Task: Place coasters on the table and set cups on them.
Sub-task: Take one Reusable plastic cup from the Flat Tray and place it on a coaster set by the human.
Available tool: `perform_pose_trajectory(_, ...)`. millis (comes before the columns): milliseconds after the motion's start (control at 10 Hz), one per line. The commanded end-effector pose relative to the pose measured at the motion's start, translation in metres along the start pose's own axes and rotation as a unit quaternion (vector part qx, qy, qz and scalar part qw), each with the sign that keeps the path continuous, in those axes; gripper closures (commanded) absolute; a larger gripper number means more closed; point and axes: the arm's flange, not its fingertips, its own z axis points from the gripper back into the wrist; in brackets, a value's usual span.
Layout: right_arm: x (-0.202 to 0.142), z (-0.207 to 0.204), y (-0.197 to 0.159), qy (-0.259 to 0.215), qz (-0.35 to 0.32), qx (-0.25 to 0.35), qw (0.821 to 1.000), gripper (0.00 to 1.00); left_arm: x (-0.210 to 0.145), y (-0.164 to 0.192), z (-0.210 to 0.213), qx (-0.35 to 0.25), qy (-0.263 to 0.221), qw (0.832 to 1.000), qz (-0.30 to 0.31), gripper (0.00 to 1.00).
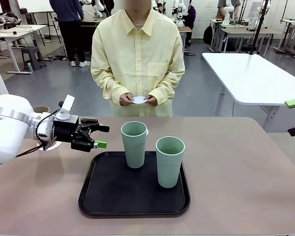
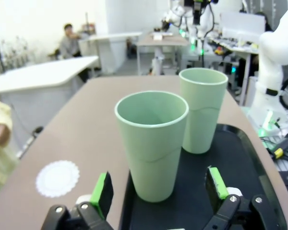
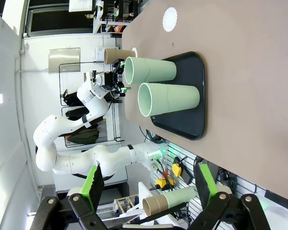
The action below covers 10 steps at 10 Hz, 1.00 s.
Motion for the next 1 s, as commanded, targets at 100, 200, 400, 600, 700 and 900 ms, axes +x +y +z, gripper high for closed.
perform_pose_trajectory(100, 0.003, -0.002, 0.002, -0.006, 0.010, 0.019, 1.000, 0.00, -0.011, -0.009, -0.025, 0.021, 0.028, 0.999, -0.022, 0.00)
perform_pose_trajectory(200, 0.003, -0.002, 0.002, -0.006, 0.010, 0.019, 1.000, 0.00, -0.011, -0.011, -0.033, 0.015, 0.042, 0.999, -0.009, 0.00)
perform_pose_trajectory(400, 0.003, -0.002, 0.002, -0.006, 0.010, 0.019, 1.000, 0.00, -0.012, -0.011, -0.046, 0.018, 0.053, 0.998, -0.006, 0.00)
perform_pose_trajectory(600, 0.003, -0.002, 0.002, -0.006, 0.010, 0.019, 1.000, 0.00, -0.015, -0.010, -0.055, 0.011, 0.066, 0.998, 0.001, 0.00)
perform_pose_trajectory(700, 0.003, -0.002, 0.002, -0.006, 0.010, 0.019, 1.000, 0.00, -0.017, -0.009, -0.058, 0.012, 0.067, 0.998, 0.003, 0.00)
perform_pose_trajectory(900, 0.003, -0.002, 0.002, -0.006, 0.010, 0.019, 1.000, 0.00, -0.020, -0.002, -0.067, 0.017, 0.068, 0.998, 0.002, 0.00)
